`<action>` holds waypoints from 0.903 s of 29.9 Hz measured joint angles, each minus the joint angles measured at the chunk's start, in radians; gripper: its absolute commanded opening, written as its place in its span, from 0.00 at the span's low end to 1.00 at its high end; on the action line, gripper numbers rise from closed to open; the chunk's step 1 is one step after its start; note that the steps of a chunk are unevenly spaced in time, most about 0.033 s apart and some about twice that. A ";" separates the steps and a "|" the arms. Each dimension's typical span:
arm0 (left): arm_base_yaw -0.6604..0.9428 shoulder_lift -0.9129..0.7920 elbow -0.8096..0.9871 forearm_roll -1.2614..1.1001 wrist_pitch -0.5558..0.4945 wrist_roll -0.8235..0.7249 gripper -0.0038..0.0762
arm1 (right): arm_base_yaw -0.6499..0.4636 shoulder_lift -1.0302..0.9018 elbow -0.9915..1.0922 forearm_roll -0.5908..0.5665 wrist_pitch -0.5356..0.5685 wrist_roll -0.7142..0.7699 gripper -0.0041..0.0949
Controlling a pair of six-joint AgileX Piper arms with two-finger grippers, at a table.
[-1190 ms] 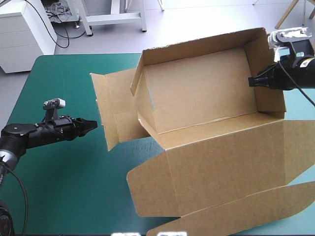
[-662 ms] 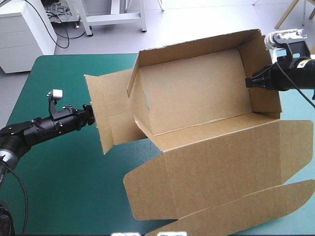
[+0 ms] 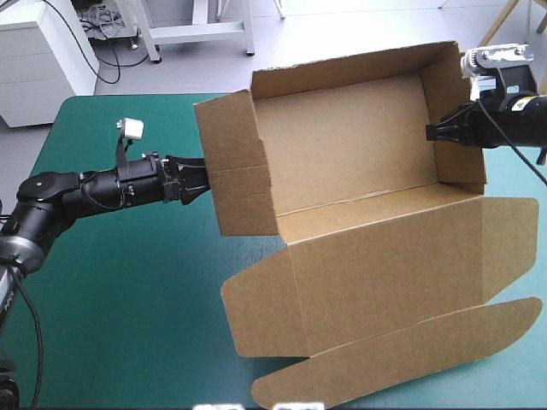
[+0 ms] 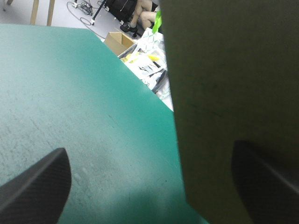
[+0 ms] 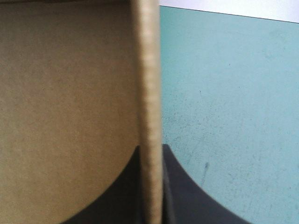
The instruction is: Fold the box
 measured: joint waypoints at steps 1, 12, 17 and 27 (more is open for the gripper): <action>-0.006 -0.002 -0.008 -0.007 0.000 -0.001 0.86 | 0.000 0.004 0.000 0.000 -0.005 0.001 0.02; -0.079 -0.006 -0.059 -0.085 0.009 0.005 0.86 | 0.028 0.014 0.000 -0.015 -0.069 0.023 0.03; -0.114 -0.006 -0.087 -0.094 0.009 0.008 0.86 | 0.112 0.014 0.000 -0.084 -0.118 0.081 0.03; -0.125 -0.006 -0.159 0.024 -0.088 -0.088 0.86 | 0.280 0.014 0.000 -0.300 -0.239 0.239 0.03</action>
